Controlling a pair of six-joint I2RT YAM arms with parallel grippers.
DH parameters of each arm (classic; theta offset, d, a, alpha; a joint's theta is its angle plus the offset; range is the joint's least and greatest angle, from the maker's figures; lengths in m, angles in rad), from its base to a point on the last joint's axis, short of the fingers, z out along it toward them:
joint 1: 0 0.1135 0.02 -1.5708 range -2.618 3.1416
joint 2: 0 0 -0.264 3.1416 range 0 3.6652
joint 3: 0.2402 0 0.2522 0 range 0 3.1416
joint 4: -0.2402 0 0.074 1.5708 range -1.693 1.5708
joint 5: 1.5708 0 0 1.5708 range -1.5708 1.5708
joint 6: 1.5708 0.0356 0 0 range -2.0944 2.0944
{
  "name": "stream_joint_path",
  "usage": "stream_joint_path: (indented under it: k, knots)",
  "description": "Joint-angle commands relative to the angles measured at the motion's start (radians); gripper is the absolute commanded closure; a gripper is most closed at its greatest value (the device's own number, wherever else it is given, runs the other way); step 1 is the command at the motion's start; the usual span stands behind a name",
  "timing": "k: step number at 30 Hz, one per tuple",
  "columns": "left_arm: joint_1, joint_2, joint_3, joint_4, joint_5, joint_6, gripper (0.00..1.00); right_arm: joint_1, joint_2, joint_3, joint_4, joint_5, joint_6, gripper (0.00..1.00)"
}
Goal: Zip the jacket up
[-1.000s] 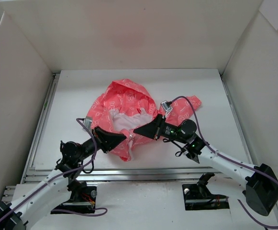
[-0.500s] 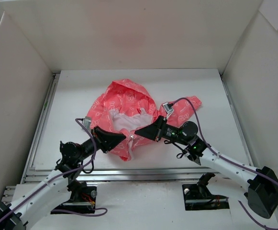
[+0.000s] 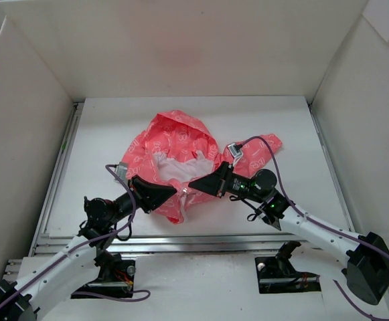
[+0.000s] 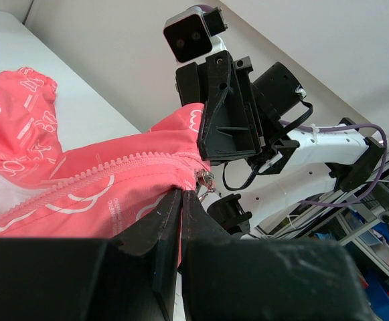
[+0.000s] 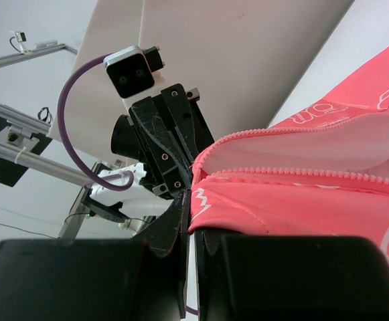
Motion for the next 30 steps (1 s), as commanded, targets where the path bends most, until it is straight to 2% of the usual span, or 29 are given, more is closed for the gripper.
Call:
stream_joint_path:
  k: [1,30]
  knots:
    - [-0.004,0.008,0.029,0.112,0.025,-0.011,1.00,0.009,-0.015,0.034,0.091,0.012,-0.012,1.00]
    - [-0.004,0.011,0.018,0.123,0.039,-0.018,1.00,0.011,-0.002,0.048,0.118,0.031,-0.020,1.00]
